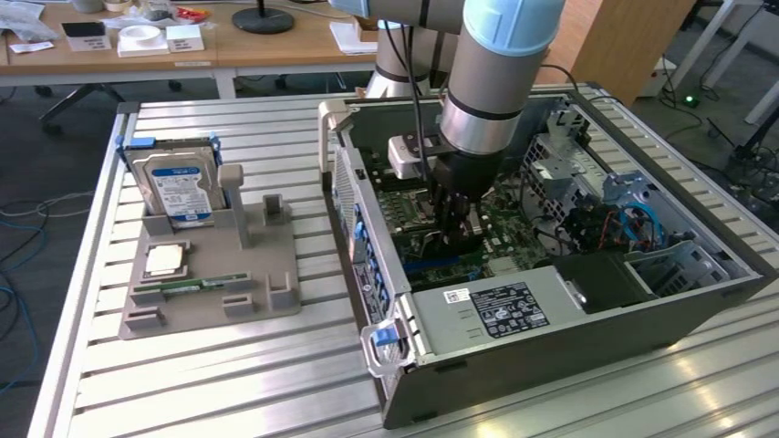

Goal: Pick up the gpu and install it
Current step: 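Insert the gpu into the slot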

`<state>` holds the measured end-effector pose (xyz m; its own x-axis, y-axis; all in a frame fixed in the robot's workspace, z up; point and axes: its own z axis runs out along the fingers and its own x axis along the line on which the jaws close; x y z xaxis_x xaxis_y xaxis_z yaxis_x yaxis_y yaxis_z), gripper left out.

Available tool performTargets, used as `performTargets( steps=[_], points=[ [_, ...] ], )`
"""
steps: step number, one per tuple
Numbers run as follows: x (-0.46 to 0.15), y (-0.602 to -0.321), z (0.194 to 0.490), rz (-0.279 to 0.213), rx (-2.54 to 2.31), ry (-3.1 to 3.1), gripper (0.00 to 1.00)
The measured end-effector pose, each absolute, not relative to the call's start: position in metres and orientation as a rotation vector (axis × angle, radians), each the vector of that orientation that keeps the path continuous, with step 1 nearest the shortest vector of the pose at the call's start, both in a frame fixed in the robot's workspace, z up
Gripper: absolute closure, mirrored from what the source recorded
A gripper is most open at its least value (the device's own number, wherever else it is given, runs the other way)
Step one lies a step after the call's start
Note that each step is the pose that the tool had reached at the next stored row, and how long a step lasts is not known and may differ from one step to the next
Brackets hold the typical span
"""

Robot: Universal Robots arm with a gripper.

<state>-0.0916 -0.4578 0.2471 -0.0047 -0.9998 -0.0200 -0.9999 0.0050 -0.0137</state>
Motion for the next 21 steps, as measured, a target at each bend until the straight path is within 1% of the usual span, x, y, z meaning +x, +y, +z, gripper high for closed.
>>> performTargets(
  steps=[21],
  points=[
    [-0.0912,-0.4578,0.247,0.007,-2.199,2.21,0.74]
  ],
)
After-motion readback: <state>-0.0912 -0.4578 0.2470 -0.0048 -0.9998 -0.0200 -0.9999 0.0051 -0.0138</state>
